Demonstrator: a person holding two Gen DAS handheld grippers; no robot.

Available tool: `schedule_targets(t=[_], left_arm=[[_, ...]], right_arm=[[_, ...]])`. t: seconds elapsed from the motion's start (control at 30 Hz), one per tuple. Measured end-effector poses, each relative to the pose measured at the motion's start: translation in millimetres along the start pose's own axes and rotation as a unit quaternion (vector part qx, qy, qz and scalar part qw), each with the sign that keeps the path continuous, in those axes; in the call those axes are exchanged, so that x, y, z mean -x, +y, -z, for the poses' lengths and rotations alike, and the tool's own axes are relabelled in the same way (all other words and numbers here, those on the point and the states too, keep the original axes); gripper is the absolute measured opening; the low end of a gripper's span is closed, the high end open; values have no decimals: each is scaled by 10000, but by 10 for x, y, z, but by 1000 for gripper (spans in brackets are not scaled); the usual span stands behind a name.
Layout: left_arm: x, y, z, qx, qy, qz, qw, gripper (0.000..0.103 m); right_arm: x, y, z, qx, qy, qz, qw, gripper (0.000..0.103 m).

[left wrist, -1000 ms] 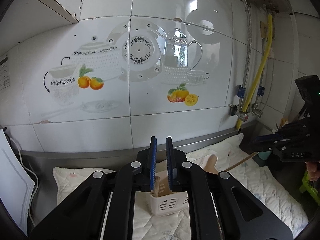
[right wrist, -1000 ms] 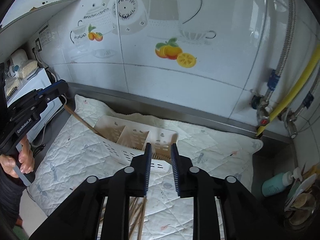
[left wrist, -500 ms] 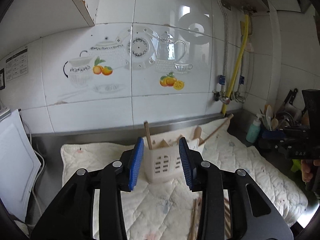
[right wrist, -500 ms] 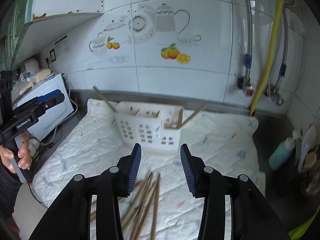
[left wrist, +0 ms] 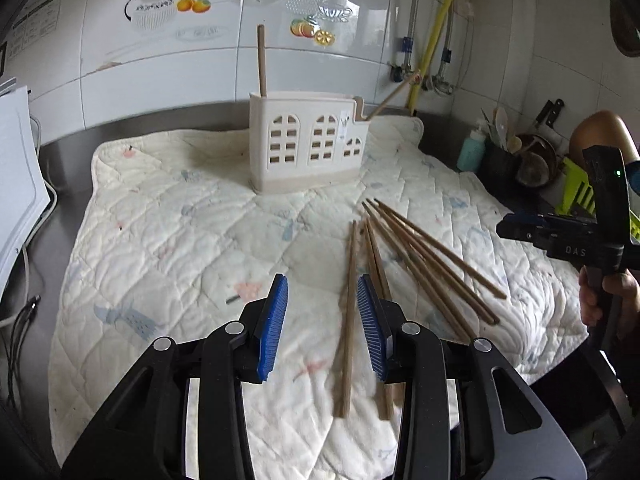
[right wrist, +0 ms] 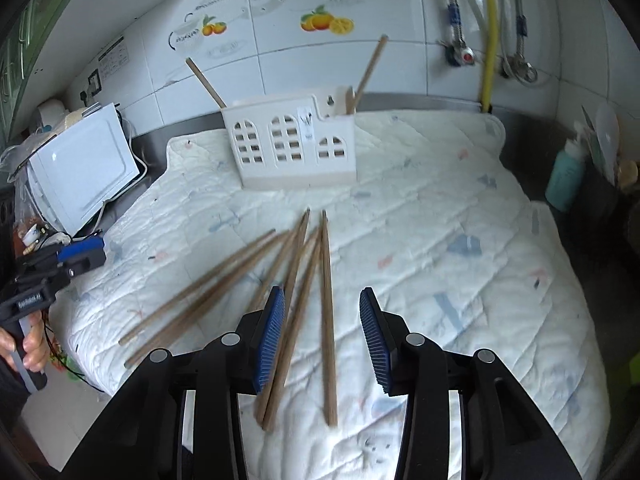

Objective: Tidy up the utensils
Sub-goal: 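Move both grippers back down to the loose chopsticks on the mat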

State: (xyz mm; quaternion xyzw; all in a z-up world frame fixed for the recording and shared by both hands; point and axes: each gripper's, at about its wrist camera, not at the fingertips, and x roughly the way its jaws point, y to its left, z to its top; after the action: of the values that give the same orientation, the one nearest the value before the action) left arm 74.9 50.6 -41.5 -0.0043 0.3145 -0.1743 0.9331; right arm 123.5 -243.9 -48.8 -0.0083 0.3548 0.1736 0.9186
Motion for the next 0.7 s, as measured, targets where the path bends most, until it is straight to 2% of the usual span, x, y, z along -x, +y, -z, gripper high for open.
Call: schedule_targets(t=[0.2, 0.23, 0.27, 0.3, 0.37, 0.4, 0.7], left_arm=[[-115, -66, 347, -42, 305, 176, 9994, 36], [-139, -72, 380, -40, 368, 191, 9991, 35], [-170, -83, 410, -60, 431, 201, 9988, 29], [-194, -94, 442, -87, 485, 195, 9986, 28], [-236, -102, 492, -110, 548, 190, 9983, 28], [-255, -100, 511, -108, 582, 189, 9981, 23], [-361, -85, 600, -64, 680, 220, 9974, 23]], right_arm=[[-34, 2, 299, -62, 61, 143, 9999, 32], [-41, 6, 336, -73, 64, 170, 9998, 31], [-52, 4, 365, -81, 79, 196, 9997, 31], [-67, -1, 393, -101, 109, 211, 9997, 29], [-89, -10, 433, -149, 137, 218, 9996, 26], [-93, -14, 448, -167, 147, 213, 9995, 26], [-129, -46, 527, -268, 168, 215, 9993, 24]])
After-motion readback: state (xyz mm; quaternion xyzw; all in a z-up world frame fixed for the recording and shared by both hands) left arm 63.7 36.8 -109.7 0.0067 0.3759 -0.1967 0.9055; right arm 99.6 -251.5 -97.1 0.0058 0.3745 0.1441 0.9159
